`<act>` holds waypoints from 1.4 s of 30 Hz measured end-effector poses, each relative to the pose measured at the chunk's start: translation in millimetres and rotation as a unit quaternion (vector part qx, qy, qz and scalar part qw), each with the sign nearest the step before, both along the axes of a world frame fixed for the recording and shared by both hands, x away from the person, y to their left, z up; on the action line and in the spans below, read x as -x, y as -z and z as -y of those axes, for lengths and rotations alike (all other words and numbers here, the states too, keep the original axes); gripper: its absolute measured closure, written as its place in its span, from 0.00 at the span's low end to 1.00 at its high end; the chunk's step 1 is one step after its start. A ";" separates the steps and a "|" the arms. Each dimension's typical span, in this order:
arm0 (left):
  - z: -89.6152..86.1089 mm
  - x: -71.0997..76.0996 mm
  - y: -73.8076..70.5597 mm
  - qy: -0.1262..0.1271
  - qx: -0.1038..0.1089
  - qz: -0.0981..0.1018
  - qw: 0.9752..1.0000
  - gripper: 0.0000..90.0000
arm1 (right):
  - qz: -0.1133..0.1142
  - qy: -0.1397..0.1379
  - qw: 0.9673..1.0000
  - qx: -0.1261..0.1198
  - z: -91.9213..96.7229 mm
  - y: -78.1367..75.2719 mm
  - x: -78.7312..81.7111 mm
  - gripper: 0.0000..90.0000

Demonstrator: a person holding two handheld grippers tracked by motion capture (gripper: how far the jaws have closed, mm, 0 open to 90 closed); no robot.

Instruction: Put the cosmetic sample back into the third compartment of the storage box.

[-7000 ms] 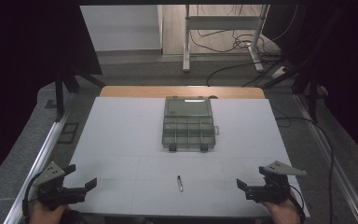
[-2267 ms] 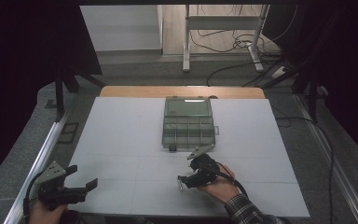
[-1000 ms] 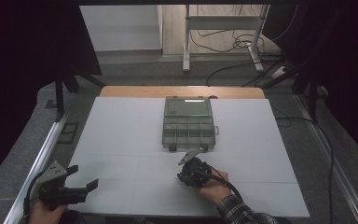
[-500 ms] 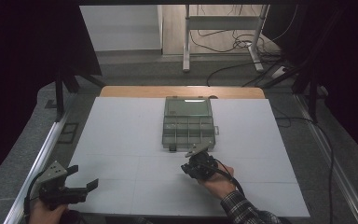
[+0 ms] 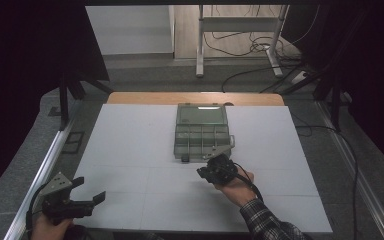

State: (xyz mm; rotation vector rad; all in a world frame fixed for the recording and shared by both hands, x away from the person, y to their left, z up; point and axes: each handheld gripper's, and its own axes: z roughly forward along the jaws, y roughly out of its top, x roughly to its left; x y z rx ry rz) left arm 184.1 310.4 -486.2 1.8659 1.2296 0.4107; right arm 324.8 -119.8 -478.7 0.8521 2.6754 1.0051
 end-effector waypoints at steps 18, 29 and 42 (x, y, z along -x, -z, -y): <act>-0.3 -0.4 0.2 -0.002 0.002 -0.002 1.000 0.02 | 0.019 0.023 0.999 -0.013 4.9 -10.2 -20.7 0.89; -0.5 -0.4 0.2 -0.002 0.003 -0.002 1.000 0.02 | 0.031 0.033 0.999 -0.020 6.4 -13.5 -33.1 0.89; -0.6 -0.5 0.2 -0.002 0.003 -0.002 1.000 0.02 | 0.039 0.045 0.998 -0.027 7.5 -16.7 -47.3 0.89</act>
